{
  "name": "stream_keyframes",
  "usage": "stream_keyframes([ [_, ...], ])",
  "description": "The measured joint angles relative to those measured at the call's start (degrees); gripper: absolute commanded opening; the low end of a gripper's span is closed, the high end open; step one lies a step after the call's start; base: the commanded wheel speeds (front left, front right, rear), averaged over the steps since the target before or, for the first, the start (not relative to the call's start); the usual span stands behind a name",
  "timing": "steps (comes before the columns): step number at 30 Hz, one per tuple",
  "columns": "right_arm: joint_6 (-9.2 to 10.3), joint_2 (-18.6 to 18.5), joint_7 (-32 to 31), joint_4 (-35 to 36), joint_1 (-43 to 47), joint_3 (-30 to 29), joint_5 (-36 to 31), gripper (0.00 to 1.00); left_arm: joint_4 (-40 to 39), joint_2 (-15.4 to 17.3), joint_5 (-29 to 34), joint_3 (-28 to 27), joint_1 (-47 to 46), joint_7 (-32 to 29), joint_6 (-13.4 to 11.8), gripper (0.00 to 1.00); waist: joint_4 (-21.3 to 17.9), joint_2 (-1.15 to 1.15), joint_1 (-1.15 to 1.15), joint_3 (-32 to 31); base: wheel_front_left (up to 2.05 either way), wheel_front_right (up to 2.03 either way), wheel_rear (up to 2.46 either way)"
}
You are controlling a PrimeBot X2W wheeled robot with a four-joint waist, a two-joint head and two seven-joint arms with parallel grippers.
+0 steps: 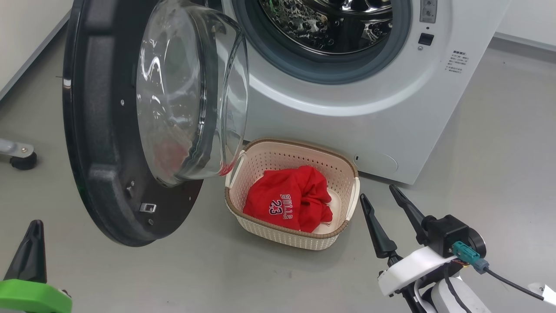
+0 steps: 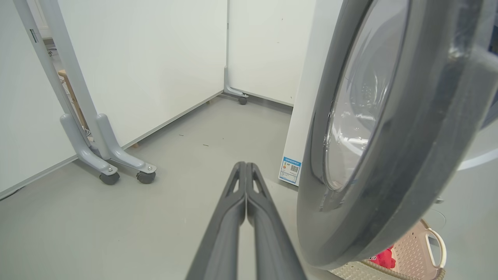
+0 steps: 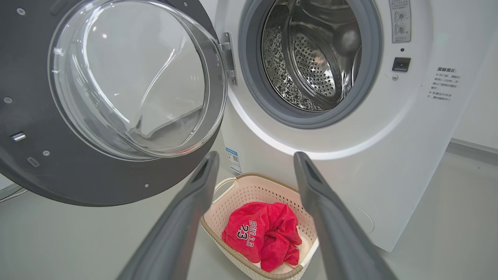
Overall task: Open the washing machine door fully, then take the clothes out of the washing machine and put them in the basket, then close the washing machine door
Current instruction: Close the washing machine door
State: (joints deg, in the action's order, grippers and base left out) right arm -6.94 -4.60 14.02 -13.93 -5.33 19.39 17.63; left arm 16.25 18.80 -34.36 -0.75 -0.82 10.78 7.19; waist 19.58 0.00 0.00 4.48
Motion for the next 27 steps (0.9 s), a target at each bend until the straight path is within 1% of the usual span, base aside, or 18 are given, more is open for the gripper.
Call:
stream_keyframes([
  [4,0.0,0.0,0.0,0.01,0.01,-0.12,0.0,1.0,0.1,0.16,-0.43,0.1,-0.06,-0.12,0.0,0.0,0.05,0.0,0.0,0.15,0.0,0.0,0.0],
  [6,0.0,0.0,0.0,0.01,0.01,-0.19,0.0,1.0,0.07,0.15,-1.76,0.11,-0.19,-0.24,0.0,0.0,0.11,0.0,0.0,0.24,0.0,0.0,0.0],
  [9,0.0,-0.02,0.0,0.01,0.01,-0.25,0.0,1.0,-0.57,-0.85,-7.37,-0.23,-1.6,-1.45,0.0,0.0,0.23,0.0,0.0,0.34,0.0,0.0,0.0],
  [12,0.0,-0.03,0.01,0.01,0.01,-0.29,0.0,1.0,-1.99,-1.98,-12.59,-0.41,-3.67,-3.88,0.0,0.0,0.36,0.0,0.0,0.4,0.0,0.0,0.0],
  [14,0.0,-0.04,0.01,0.01,0.01,-0.27,0.0,1.0,-2.53,-2.37,-16.84,-1.32,-4.83,-5.75,0.0,0.0,0.45,0.0,0.0,0.41,0.0,0.0,0.0],
  [16,0.0,-0.08,0.01,0.0,0.0,-0.26,0.0,1.0,-2.63,-3.41,-21.89,-3.36,-6.04,-8.09,0.0,0.0,0.53,0.0,0.0,0.41,0.0,0.0,0.0],
  [17,0.0,-0.15,0.13,-0.01,0.0,-0.27,0.0,1.0,-1.99,-4.69,-26.99,-6.22,-7.1,-11.06,0.0,0.0,0.57,0.0,0.0,0.39,0.0,0.0,0.0],
  [19,0.0,-0.22,0.38,-0.01,0.0,-0.27,0.0,1.0,-1.75,-5.92,-32.41,-8.95,-7.86,-13.85,-0.31,0.0,0.57,0.0,0.0,0.37,0.0,0.0,0.0],
  [22,0.0,-0.2,0.42,-0.02,0.01,-0.26,0.0,1.0,-1.77,-7.91,-40.74,-11.88,-9.8,-18.45,-2.0,0.0,0.51,0.0,0.0,0.33,0.0,0.0,0.0],
  [26,0.0,-0.16,0.42,-0.04,0.01,-0.25,0.0,1.0,-2.01,-10.35,-50.46,-14.15,-11.98,-24.84,-5.34,0.0,0.35,0.0,0.0,0.33,0.0,0.0,0.0],
  [27,0.0,-0.14,0.42,-0.04,0.01,-0.27,0.0,1.0,-2.16,-10.67,-51.93,-14.36,-12.34,-26.22,-6.17,0.0,0.31,0.0,0.0,0.34,0.0,0.0,0.0],
])
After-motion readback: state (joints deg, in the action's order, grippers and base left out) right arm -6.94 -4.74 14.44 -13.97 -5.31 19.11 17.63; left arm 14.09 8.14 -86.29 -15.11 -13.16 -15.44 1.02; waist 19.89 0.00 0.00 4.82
